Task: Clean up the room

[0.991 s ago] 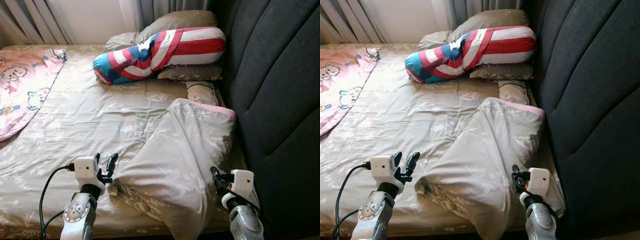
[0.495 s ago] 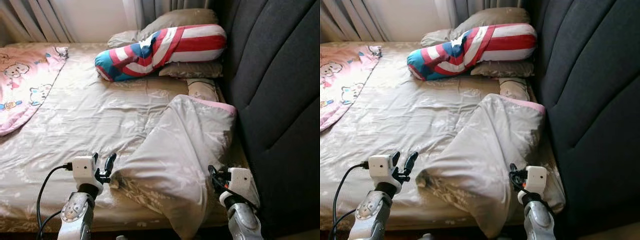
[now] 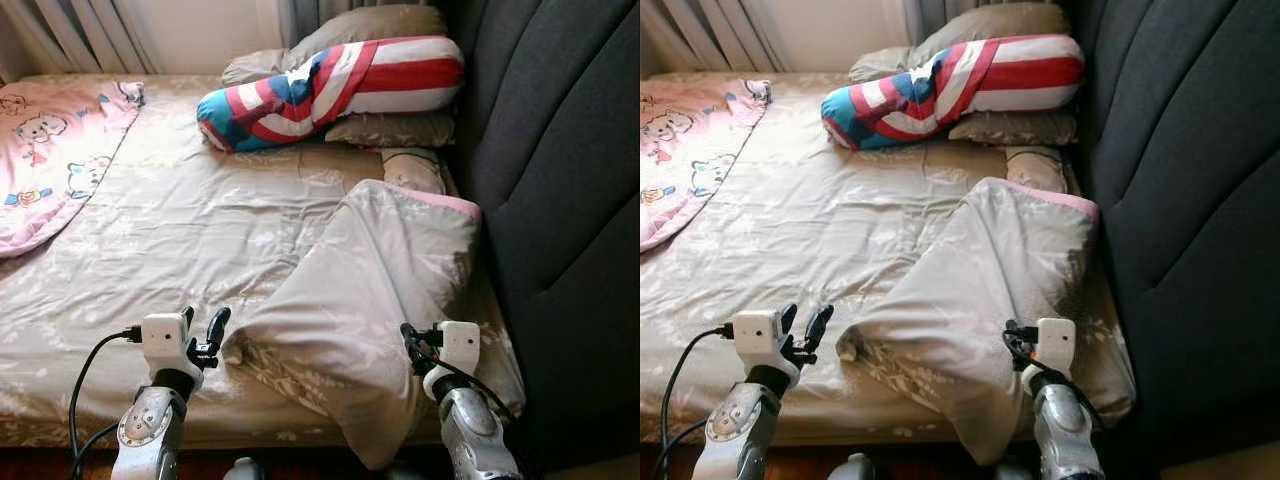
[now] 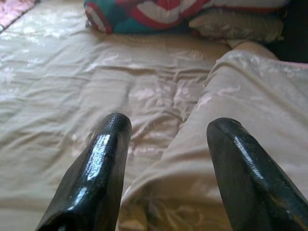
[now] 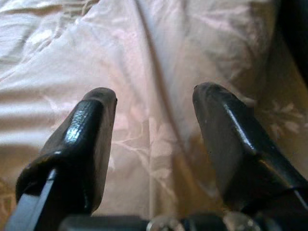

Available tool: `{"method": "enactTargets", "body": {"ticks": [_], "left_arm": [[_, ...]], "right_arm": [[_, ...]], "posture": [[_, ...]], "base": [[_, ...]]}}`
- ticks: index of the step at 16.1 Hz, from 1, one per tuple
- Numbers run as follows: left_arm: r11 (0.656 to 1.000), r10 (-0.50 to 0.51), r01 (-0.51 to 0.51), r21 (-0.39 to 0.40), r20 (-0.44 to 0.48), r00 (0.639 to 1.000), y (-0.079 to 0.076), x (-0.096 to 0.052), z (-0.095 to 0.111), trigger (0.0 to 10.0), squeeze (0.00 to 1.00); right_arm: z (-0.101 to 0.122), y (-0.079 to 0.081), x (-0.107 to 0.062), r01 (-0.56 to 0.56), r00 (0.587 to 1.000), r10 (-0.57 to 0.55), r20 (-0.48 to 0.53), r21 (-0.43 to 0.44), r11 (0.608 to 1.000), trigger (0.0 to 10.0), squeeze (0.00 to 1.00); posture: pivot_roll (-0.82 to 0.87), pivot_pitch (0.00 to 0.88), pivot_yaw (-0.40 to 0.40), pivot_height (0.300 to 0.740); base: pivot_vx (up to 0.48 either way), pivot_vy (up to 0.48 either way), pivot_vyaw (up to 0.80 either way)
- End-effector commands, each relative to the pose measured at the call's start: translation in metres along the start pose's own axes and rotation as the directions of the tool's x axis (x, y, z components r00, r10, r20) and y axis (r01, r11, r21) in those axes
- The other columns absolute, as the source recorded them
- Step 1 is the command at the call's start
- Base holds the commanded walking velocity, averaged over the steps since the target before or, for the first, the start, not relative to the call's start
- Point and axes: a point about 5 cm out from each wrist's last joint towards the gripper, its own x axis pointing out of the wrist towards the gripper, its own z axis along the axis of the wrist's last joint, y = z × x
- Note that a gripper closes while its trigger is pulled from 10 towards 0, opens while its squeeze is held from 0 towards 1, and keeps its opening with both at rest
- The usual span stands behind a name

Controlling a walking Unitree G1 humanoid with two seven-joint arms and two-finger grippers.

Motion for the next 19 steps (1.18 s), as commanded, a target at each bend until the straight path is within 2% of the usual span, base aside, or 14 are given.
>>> {"method": "enactTargets", "body": {"ticks": [1,4,6,7,8,11,14,19], "left_arm": [[1.000,0.008,-0.008,0.003,0.007,1.000,0.004,-0.002,0.003,10.0,0.00],[1.000,0.003,-0.003,0.006,0.001,1.000,0.004,-0.004,0.004,10.0,0.00],[1.000,-0.001,0.001,0.008,-0.004,1.000,0.004,-0.005,0.004,10.0,0.00],[1.000,-0.004,0.004,0.010,-0.007,1.000,0.004,-0.006,0.004,10.0,0.00],[1.000,-0.005,0.005,0.011,-0.009,1.000,0.005,-0.007,0.004,10.0,0.00],[1.000,-0.007,0.007,0.016,-0.017,1.000,0.008,-0.009,0.005,10.0,0.00],[1.000,-0.009,0.009,0.019,-0.022,1.000,0.009,-0.011,0.006,10.0,0.00],[1.000,-0.011,0.012,0.024,-0.025,1.000,0.010,-0.013,0.008,10.0,0.00]], "right_arm": [[-0.002,0.002,0.001,0.001,1.000,-0.001,-0.017,0.000,1.000,10.0,0.00],[-0.006,0.000,0.005,0.060,0.996,-0.058,-0.066,0.028,0.998,10.0,0.00],[-0.013,-0.006,0.007,0.146,0.980,-0.129,-0.154,0.107,0.984,10.0,0.00],[-0.017,-0.009,0.008,0.202,0.963,-0.166,-0.213,0.161,0.966,10.0,0.24],[-0.017,-0.009,0.009,0.213,0.959,-0.170,-0.228,0.179,0.961,10.0,1.00],[-0.010,-0.009,0.016,0.250,0.949,-0.190,-0.254,0.233,0.940,10.0,1.00],[-0.002,-0.005,0.023,0.215,0.954,-0.148,-0.259,0.254,0.943,10.0,1.00],[-0.004,-0.011,0.023,0.229,0.943,-0.160,-0.291,0.221,0.948,10.0,1.00]], "posture": [[-0.01,0.159,0.019,0.660],[0.00,0.174,0.027,0.660],[0.01,0.184,0.034,0.660],[0.01,0.191,0.040,0.660],[0.01,0.195,0.042,0.660],[0.01,0.204,0.047,0.660],[0.02,0.210,0.048,0.660],[0.04,0.214,0.055,0.660]], "base": [[0.000,0.000,0.00],[0.000,0.000,0.00],[0.000,0.000,0.00],[0.000,0.000,0.00],[0.000,0.000,0.00],[0.000,0.000,0.00],[0.000,0.000,0.00],[0.000,0.000,0.00]]}}
